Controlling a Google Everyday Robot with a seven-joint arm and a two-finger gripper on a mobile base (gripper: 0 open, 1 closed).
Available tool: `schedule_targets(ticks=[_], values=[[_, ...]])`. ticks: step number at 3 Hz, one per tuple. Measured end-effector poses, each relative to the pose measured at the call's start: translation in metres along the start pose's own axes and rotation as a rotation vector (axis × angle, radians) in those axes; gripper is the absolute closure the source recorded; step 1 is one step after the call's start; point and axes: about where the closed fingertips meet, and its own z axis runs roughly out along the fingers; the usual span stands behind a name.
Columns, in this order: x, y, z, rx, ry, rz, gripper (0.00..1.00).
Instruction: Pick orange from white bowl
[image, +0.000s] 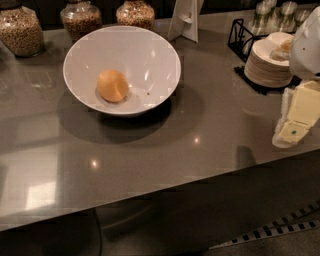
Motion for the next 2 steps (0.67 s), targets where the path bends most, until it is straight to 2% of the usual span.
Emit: schedule_targets(ticks=[1, 2], values=[[0.0, 0.0, 0.0, 0.0, 0.0, 0.0, 0.0], [-0.01, -0.006, 0.002, 0.028, -0.082, -0.002, 0.0]])
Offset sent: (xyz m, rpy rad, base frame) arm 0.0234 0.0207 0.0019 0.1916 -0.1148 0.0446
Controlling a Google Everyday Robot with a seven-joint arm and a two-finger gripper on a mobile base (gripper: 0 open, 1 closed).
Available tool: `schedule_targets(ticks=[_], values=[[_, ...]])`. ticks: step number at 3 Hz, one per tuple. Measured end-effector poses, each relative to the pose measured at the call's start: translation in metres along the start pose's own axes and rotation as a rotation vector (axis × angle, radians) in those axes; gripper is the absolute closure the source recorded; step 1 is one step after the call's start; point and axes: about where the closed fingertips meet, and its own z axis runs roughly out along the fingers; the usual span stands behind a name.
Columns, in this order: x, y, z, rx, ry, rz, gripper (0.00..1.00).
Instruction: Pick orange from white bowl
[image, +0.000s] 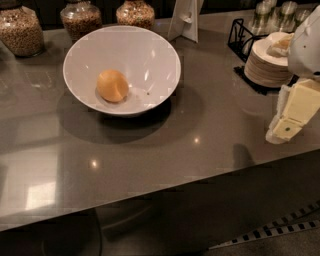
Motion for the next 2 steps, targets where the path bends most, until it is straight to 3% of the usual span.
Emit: schedule_targets(ticks=[1, 2], values=[[-0.032, -0.015, 0.009, 0.041, -0.133, -0.015, 0.0], [-0.067, -0.036, 0.017, 0.086, -0.221, -0.032, 0.0]])
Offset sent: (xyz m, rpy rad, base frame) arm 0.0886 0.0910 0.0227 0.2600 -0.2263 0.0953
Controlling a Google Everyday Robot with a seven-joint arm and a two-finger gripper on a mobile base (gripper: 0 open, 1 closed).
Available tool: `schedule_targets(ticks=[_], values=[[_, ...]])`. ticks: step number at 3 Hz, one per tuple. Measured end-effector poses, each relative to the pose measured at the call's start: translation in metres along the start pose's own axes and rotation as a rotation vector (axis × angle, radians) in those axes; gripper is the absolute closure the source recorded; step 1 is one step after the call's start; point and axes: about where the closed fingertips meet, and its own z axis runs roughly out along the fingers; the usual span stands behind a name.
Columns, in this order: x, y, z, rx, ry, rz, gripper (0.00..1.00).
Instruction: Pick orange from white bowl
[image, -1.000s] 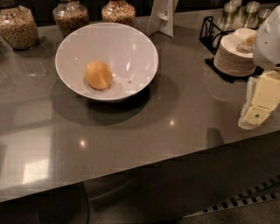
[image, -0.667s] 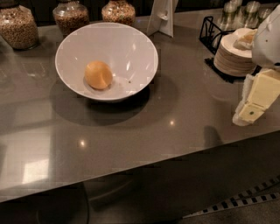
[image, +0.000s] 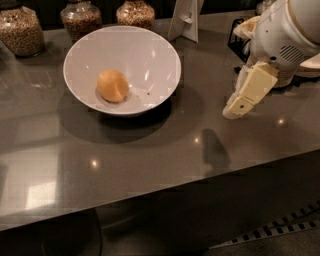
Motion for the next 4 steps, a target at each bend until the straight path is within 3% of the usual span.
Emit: schedule_targets(ticks=[1, 2, 3, 4], values=[[-0.035, -0.025, 0.022, 0.031, -0.059, -0.026, 0.0], [-0.068, -0.045, 0.056, 0.028, -0.098, -0.049, 0.0], [-0.106, -0.05, 0.097, -0.024, -0.147, -0.079, 0.0], [-0.106, -0.05, 0.097, -0.025, -0.148, -0.079, 0.0]])
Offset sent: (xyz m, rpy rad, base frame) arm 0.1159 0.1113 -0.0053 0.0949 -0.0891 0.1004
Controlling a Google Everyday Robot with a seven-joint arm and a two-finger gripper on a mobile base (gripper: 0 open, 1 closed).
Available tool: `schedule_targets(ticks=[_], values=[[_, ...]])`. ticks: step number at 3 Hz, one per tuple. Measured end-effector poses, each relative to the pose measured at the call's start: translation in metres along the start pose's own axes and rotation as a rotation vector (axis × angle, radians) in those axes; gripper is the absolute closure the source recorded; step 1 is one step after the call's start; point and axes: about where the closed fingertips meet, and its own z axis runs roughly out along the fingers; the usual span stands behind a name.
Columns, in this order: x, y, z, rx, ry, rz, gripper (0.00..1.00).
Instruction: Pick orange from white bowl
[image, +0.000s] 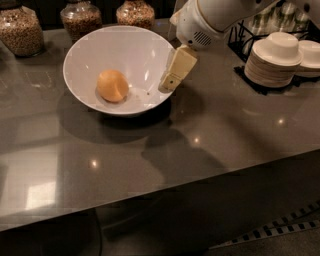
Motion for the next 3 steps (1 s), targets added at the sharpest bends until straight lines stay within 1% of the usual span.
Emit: schedule_targets(ticks=[1, 2, 3], values=[[0.001, -0.009, 0.028, -0.008, -0.017, -0.011, 0.0], [-0.002, -0.019, 0.061, -0.018, -0.053, -0.011, 0.0], [-0.008, -0.023, 0.089, -0.039, -0.091, -0.004, 0.07]])
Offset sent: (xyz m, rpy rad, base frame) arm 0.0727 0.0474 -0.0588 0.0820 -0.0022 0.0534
